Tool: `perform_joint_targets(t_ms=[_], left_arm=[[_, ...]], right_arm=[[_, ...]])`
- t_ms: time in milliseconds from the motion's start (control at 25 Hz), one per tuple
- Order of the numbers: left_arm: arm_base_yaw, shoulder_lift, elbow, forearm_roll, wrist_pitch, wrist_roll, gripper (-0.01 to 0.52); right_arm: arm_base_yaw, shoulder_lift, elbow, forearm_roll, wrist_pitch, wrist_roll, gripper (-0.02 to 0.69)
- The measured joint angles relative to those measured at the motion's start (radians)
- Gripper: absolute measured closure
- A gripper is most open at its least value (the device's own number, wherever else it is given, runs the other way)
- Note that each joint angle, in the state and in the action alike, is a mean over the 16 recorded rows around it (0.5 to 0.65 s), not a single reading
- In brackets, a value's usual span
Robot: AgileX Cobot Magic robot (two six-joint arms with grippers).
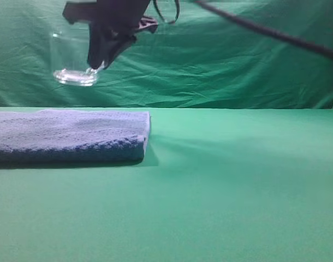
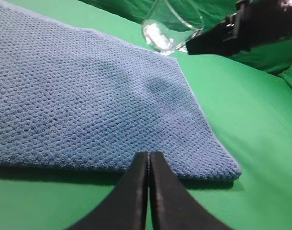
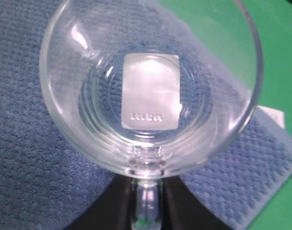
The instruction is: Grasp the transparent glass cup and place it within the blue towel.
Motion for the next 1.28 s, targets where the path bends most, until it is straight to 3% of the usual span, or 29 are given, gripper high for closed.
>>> perform_joint_targets(t_ms=[240, 440, 640, 920, 1280], left_arm=[[0.0, 0.0, 0.0, 0.0, 0.0, 0.0, 0.514], [0.0, 0.0, 0.0, 0.0, 0.0, 0.0, 0.514], [0.0, 0.0, 0.0, 0.0, 0.0, 0.0, 0.514], [0.0, 0.0, 0.0, 0.0, 0.0, 0.0, 0.514], [0.0, 0.0, 0.0, 0.0, 0.0, 0.0, 0.514]], right_arm=[[0.004, -0.01, -0.005, -0.004, 0.021, 0.002, 0.372], [0.004, -0.1, -0.007, -0.015, 0.096, 0.026, 0.352], [0.004, -0.248, -0.008, -0.039, 0.214, 0.09, 0.42], [0.003, -0.482, -0.01, -0.081, 0.383, 0.203, 0.635], [0.003, -0.749, 0.097, -0.091, 0.478, 0.273, 0.665]])
